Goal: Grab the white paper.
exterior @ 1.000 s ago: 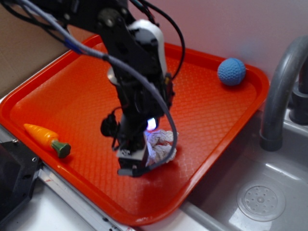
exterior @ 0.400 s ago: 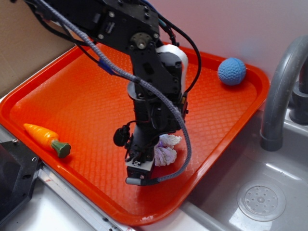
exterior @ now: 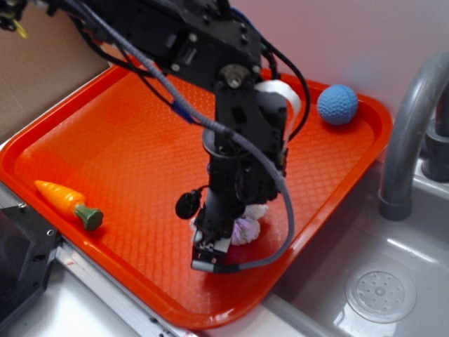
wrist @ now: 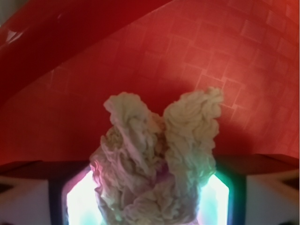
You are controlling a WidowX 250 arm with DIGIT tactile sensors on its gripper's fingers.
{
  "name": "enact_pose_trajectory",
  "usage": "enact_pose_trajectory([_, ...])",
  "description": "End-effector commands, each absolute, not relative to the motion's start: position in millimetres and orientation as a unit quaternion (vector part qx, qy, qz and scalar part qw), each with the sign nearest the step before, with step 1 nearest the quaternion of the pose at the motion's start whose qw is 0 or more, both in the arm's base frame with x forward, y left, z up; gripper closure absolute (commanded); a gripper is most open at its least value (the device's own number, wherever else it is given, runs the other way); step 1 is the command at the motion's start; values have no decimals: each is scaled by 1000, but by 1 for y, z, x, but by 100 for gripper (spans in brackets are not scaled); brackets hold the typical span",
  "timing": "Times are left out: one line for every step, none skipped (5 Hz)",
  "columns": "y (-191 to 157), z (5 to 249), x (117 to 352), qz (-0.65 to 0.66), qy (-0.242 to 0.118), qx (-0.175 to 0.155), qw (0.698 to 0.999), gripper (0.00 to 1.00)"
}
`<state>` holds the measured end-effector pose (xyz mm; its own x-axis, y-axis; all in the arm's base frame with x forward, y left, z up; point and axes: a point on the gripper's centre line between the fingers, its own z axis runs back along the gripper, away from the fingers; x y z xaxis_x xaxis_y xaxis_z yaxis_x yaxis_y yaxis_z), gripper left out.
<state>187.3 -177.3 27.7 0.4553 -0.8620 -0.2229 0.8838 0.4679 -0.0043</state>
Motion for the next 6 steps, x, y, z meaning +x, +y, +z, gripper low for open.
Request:
enact_pose_trajectory([-199, 41, 171, -504, 65, 90, 856, 100])
enact_pose_trajectory([-193, 47, 177, -482, 60, 100, 869, 100])
enact_pose_trajectory([-179, 80, 186, -434, 32, 105, 894, 100])
enact_pose_trajectory([-141, 130, 192, -317, 12, 102, 943, 100])
enact_pose_trajectory([-94, 178, 186, -195, -13, 73, 978, 100])
enact_pose_trajectory([-52, 220, 170, -70, -65, 30, 995, 100])
